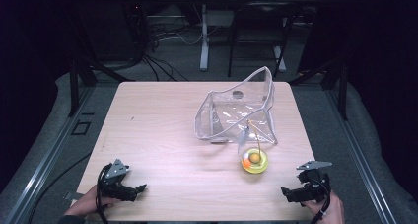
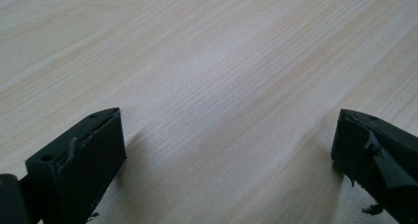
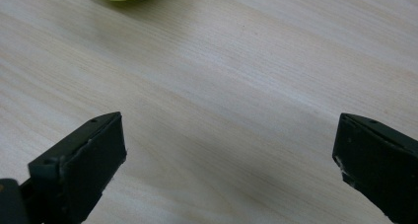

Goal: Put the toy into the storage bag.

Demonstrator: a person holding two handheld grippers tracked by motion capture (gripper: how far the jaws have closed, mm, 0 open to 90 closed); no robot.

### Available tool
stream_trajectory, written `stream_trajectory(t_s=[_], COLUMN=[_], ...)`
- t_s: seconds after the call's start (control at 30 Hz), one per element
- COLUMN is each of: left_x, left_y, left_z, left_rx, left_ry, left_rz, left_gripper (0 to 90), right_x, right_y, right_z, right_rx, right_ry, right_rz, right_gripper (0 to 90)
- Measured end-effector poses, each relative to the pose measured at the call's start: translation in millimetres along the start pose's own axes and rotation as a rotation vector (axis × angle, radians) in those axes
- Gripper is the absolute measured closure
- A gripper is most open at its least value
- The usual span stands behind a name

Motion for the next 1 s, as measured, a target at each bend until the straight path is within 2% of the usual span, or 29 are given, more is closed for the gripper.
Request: stream_trajectory(t_s=[0.4,0.87,1.0], left_x=[-0.1,0.0,0.0], left_y=[0.0,0.1,0.0], left_z=[0.0,0.0,0.0], left_rx=[0.0,0.0,0.0], left_ry=[0.0,0.0,0.0], left_rz=[0.001,0.001,0.0], left_gripper=[0.0,0.0,0.0], right_x=[7.5,8.3,9.5], right_y=[-2.3,-4.1,-8.1], right_z=[-0.4,3.1,4.5], right_rx=[0.014,0.002,-0.019], right_ry=[0.041,0.029,0.031], right_rz=[0.058,0.073,0.08], right_gripper=[0.0,0.0,0.0])
Point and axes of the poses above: each handheld gripper's, and its own axes: z roughly backward along the jaws, y roughly out of its underside, x roughly to its left, the point moved 9 cm from there along -z, roughly forward along the jaws, and after that the axes turned 3 degrees about x, right-handed, at the moved point
